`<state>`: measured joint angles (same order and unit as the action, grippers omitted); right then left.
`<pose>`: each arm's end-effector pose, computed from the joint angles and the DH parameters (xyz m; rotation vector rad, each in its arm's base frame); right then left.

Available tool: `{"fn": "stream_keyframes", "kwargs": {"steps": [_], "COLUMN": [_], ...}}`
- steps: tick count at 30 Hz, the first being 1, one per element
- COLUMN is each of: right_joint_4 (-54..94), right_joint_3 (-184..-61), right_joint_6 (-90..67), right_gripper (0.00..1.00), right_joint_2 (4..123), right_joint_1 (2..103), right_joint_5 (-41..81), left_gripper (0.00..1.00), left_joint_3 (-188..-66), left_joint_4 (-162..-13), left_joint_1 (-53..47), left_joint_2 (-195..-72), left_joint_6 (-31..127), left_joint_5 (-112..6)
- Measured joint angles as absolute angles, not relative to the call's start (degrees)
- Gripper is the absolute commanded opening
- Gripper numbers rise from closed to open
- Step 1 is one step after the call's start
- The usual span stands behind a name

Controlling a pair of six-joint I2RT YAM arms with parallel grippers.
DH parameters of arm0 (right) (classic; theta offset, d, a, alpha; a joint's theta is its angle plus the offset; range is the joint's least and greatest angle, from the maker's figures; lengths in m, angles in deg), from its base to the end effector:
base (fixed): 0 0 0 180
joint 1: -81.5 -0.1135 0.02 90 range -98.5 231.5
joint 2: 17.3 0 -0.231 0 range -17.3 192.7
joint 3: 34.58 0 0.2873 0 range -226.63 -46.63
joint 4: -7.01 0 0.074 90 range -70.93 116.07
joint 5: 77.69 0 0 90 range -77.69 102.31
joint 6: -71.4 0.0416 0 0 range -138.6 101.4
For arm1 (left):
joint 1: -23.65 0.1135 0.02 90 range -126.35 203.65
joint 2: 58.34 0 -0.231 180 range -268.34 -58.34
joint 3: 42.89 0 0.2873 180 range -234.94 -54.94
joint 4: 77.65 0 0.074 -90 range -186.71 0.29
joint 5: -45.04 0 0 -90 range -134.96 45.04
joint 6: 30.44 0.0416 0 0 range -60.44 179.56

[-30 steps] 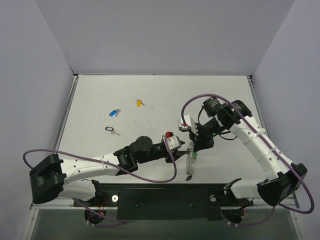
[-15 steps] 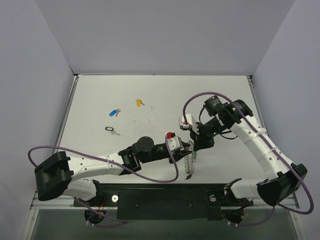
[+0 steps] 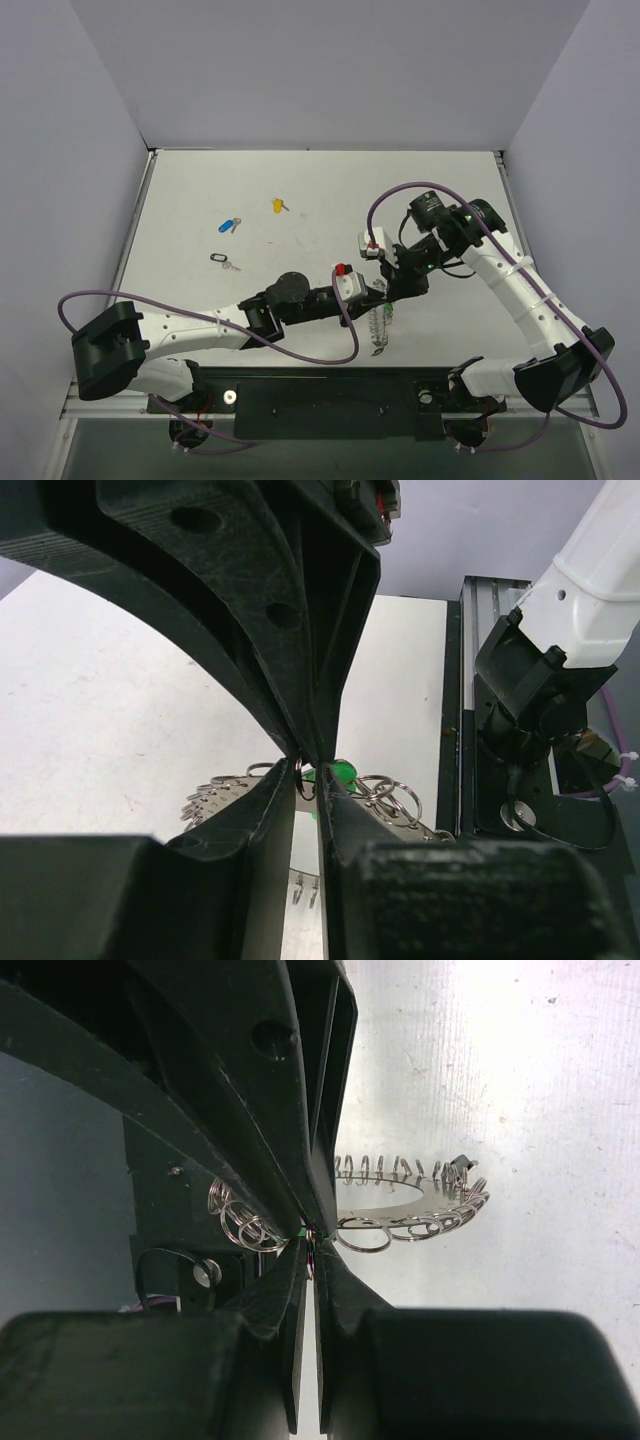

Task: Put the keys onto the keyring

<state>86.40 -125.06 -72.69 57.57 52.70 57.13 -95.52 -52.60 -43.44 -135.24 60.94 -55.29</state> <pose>0.2331 0.1616 0.3209 -1.7665 1.6513 0.8458 0.1272 -0.3202 0.2220 1.0518 1.2773 -1.0313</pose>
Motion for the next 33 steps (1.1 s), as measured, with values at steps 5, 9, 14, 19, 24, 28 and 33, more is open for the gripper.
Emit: {"fn": "stream_keyframes", "kwargs": {"steps": [5,9,14,19,24,28,33], "right_joint_4": [87.03,87.40,87.47,86.51,86.16,86.09,85.48], "right_joint_3": [-125.06,-125.06,-124.95,-124.47,-124.26,-124.26,-124.26], "right_joint_6": [-72.69,-72.69,-72.69,-72.19,-72.06,-70.98,-66.99], "right_gripper": [0.00,0.00,0.10,0.39,0.40,0.42,0.44], "right_joint_2": [57.35,56.93,56.56,55.49,54.24,54.24,54.59], "right_joint_1": [53.09,53.84,54.73,57.60,60.11,61.97,63.50], "right_joint_5": [57.54,58.00,58.70,63.29,66.68,69.65,74.94], "left_gripper": [0.14,0.00,0.00,0.00,0.00,0.00,0.00], "left_joint_3": [-96.00,-96.94,-97.51,-96.42,-90.03,-84.72,-82.17], "left_joint_4": [-52.84,-53.39,-54.11,-53.85,-47.38,-38.11,-29.76], "left_joint_1": [-43.44,-43.39,-43.39,-43.37,-42.71,-41.86,-41.32], "left_joint_2": [-135.55,-136.03,-136.07,-135.81,-133.34,-132.01,-131.55], "left_joint_6": [60.64,60.18,60.18,58.06,54.87,51.94,49.73], "left_joint_5": [-55.49,-55.47,-55.51,-55.55,-55.14,-54.81,-54.79]}}
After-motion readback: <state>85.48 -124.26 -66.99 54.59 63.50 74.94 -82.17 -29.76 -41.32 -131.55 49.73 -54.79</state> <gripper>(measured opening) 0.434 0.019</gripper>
